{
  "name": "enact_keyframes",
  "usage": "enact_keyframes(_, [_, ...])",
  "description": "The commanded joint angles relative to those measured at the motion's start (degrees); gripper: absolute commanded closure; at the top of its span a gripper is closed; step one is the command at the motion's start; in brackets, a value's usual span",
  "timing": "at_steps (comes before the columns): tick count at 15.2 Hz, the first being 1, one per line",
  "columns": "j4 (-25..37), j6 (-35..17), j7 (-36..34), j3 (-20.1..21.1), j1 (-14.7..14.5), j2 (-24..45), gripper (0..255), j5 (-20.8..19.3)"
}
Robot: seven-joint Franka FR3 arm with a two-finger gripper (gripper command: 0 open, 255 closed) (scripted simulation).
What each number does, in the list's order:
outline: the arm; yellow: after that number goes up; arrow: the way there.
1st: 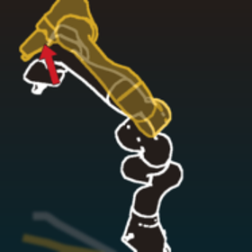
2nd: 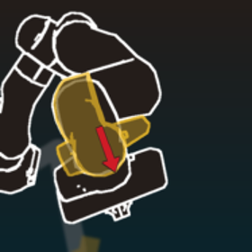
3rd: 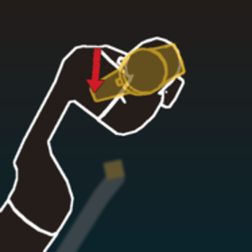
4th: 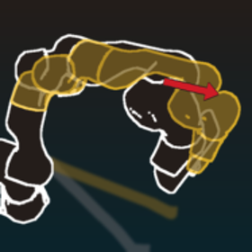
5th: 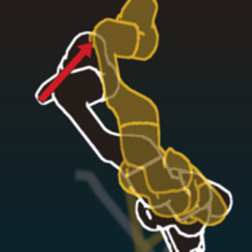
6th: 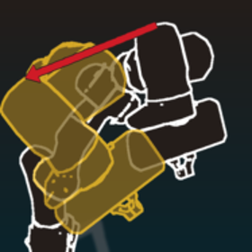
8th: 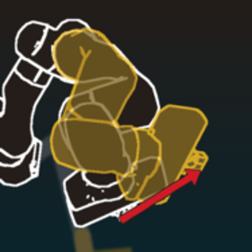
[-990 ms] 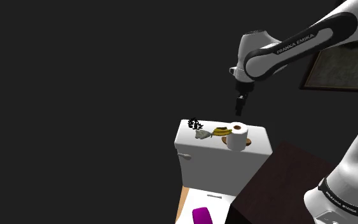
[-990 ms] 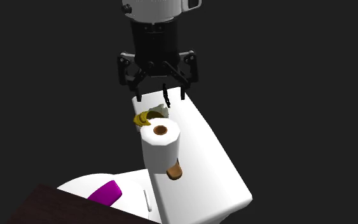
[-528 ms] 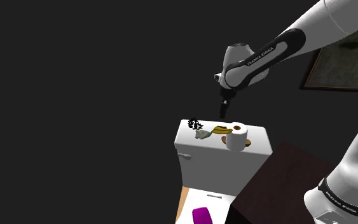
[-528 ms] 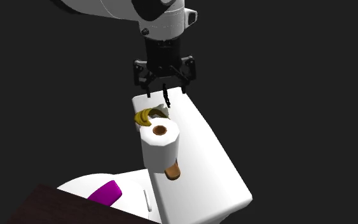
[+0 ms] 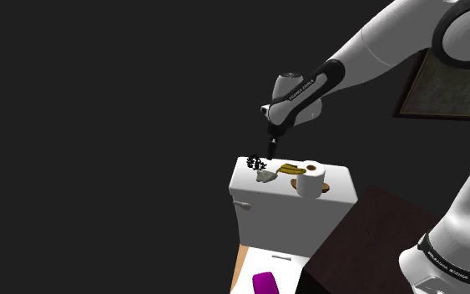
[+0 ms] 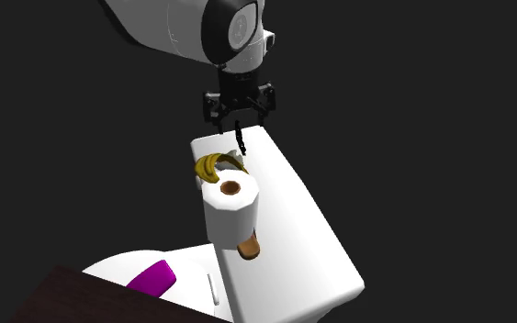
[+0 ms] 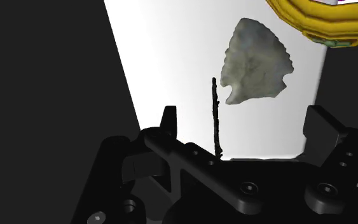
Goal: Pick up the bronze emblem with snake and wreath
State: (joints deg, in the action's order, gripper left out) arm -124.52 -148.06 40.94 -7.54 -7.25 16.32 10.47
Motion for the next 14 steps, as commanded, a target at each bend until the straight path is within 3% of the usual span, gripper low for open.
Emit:
enact_keyframes(1, [3.5,-1.5,2.5,1.3,0.6,3.9,0,1.8])
enact_keyframes(5, [10.0,-3.2,5.7,3.7,1.5,10.2,0,3.6])
enact_keyframes(14, [10.5,-7.4,7.1,4.8,2.3,14.8,0,5.0])
